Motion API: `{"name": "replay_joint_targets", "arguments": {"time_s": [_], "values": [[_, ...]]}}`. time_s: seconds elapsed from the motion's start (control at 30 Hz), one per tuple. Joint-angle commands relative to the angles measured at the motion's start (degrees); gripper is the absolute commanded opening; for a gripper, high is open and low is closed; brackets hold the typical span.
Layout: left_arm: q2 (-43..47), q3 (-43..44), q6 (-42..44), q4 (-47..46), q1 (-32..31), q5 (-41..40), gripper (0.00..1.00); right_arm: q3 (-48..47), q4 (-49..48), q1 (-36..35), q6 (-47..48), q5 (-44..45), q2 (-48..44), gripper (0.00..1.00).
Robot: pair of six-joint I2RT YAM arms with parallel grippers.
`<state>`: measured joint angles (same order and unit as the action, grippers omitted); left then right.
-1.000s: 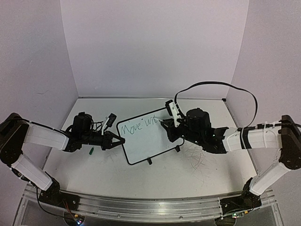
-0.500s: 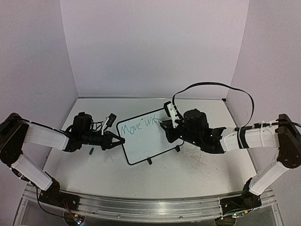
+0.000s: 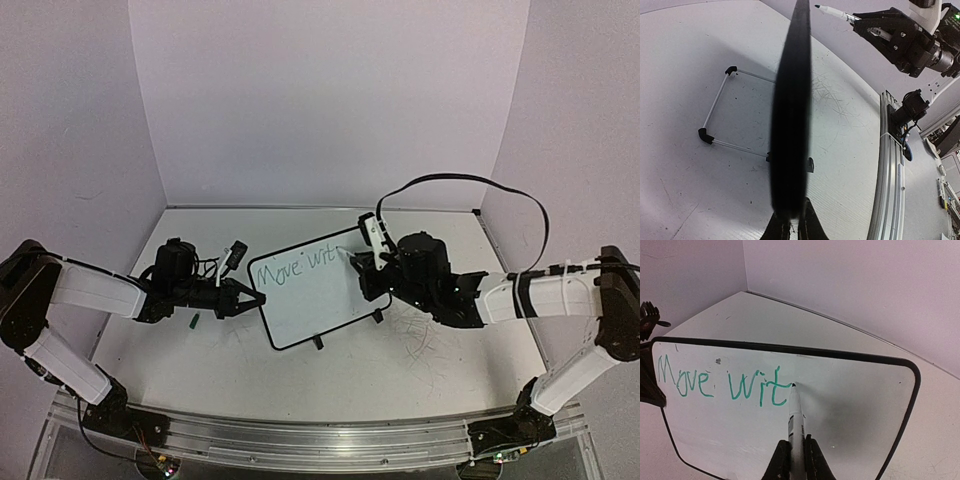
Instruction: Write a sentence on the whiteboard
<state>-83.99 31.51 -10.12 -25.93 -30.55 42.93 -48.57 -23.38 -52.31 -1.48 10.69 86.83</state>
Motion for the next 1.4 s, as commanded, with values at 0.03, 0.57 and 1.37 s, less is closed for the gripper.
{"name": "replay_joint_targets", "arguments": {"time_s": [0.03, 0.57, 1.37], "values": [[0.7, 1.2, 3.5, 1.6, 0.1, -2.1, 0.00, 0.3, -3.1, 0.8, 0.5, -2.2, -3.8, 0.00], [0.9, 1.1, 3.5, 1.6, 0.1, -2.0, 0.00, -3.7, -1.9, 1.0, 1.0, 0.4, 0.7, 0.00], [1.1, 1.1, 3.6, 1.7, 0.1, -2.1, 0.00, -0.4, 0.9, 1.1, -1.5, 0.2, 0.5, 0.00]]}}
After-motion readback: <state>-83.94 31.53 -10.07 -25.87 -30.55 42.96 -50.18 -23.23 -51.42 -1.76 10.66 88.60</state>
